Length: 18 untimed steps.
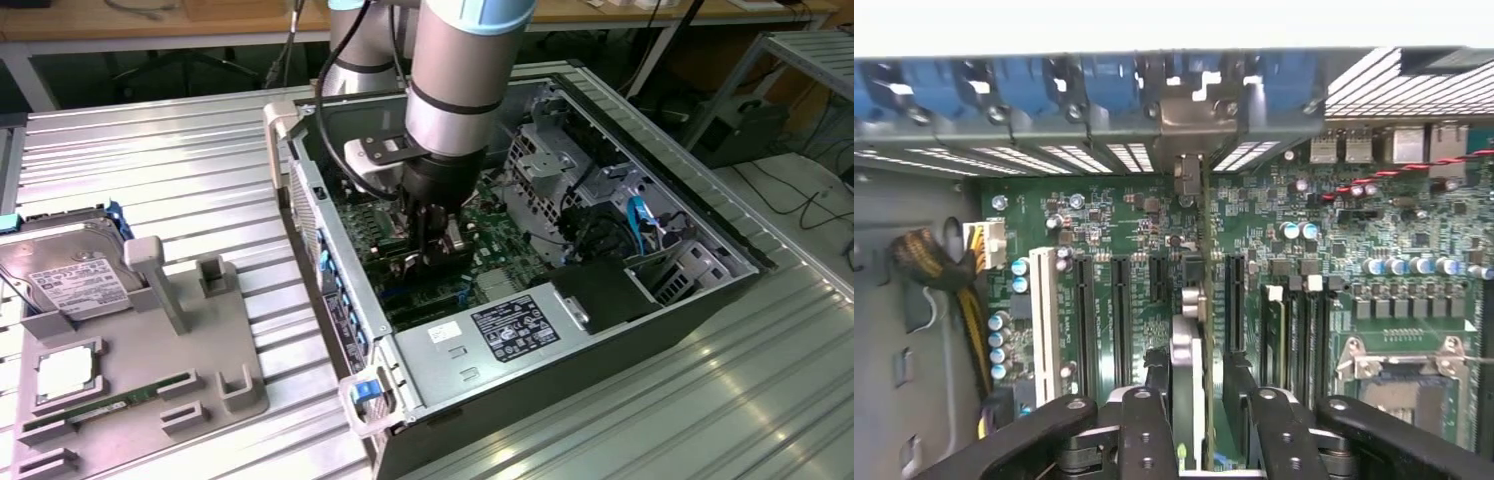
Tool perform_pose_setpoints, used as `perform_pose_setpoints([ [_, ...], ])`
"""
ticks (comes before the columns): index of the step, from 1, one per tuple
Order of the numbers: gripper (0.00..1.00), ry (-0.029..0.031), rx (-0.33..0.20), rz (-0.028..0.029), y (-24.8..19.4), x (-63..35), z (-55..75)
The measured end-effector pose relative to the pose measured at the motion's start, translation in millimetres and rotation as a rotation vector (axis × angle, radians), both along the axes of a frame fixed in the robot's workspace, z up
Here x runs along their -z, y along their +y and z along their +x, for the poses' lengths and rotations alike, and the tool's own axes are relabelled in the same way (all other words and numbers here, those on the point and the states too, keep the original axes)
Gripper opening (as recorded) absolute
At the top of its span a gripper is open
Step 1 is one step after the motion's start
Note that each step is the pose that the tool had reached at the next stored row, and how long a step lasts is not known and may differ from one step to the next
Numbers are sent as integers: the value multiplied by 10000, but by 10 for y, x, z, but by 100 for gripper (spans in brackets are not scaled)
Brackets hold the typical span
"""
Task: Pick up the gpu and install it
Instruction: 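Insert the gpu into the slot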
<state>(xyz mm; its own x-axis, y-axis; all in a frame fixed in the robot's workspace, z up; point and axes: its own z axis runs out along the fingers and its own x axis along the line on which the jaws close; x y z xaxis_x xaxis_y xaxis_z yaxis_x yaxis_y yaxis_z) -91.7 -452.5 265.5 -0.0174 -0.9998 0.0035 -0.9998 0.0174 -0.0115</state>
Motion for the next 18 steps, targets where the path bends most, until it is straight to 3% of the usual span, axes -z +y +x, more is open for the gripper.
perform_pose_setpoints([
  [7,36,-86,-1,-73,16,-178,1],
  [11,36,-112,-1,-82,17,-198,1],
  [12,34,-112,-1,-82,17,-198,0],
  [16,11,-112,-1,-83,17,-199,0],
  [18,11,-112,-1,-83,17,-199,0],
])
